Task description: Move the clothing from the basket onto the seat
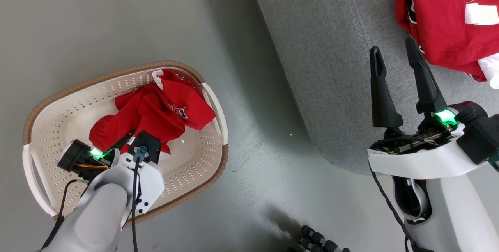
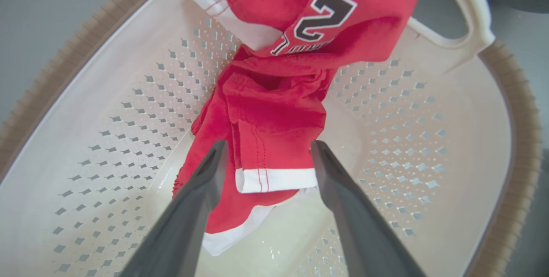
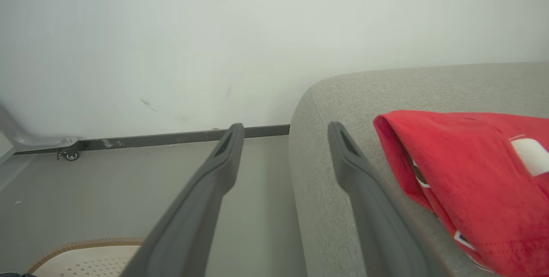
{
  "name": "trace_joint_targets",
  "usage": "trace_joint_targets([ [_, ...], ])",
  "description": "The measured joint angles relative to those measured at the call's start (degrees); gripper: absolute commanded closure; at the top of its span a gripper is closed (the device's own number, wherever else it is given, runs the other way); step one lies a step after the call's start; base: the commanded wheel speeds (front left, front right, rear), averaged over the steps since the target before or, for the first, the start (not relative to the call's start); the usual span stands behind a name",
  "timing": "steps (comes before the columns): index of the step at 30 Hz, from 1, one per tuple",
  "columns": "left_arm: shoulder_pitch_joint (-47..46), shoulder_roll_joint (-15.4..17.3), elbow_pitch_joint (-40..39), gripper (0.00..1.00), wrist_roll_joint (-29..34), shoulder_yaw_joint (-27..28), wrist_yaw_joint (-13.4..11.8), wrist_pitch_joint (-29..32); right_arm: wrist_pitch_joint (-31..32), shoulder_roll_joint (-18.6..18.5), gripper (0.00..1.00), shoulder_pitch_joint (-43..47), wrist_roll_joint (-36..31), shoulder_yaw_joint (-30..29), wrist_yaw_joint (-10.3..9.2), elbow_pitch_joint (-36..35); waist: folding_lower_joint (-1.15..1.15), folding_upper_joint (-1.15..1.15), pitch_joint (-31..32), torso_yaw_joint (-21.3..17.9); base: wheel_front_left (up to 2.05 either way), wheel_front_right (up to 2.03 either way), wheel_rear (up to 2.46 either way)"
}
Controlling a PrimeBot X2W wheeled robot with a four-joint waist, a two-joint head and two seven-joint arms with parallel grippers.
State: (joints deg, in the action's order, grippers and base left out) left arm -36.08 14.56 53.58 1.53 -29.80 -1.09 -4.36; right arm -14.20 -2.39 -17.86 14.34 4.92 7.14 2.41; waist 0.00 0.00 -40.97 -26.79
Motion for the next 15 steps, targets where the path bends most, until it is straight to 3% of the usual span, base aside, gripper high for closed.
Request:
trace_joint_targets([
  [7, -0.69, 0.49, 1.9, 0.0, 1.2, -1.0, -0.52, 0.96, 0.0, 0.02, 0.0, -0.89, 0.93, 0.48, 0.0, 0.0, 0.0, 0.0, -1.29, -0.78, 0.0, 0.0, 0.0],
  [15, -1.92, 1.05, 4.01, 0.0, 2.77, -1.25, -3.7, 3.39, -0.01, 0.03, 0.0, -2.23, 2.25, 0.91, 0.0, -0.13, 0.0, 0.0, -2.44, -1.63, 0.0, 0.0, 0.0],
])
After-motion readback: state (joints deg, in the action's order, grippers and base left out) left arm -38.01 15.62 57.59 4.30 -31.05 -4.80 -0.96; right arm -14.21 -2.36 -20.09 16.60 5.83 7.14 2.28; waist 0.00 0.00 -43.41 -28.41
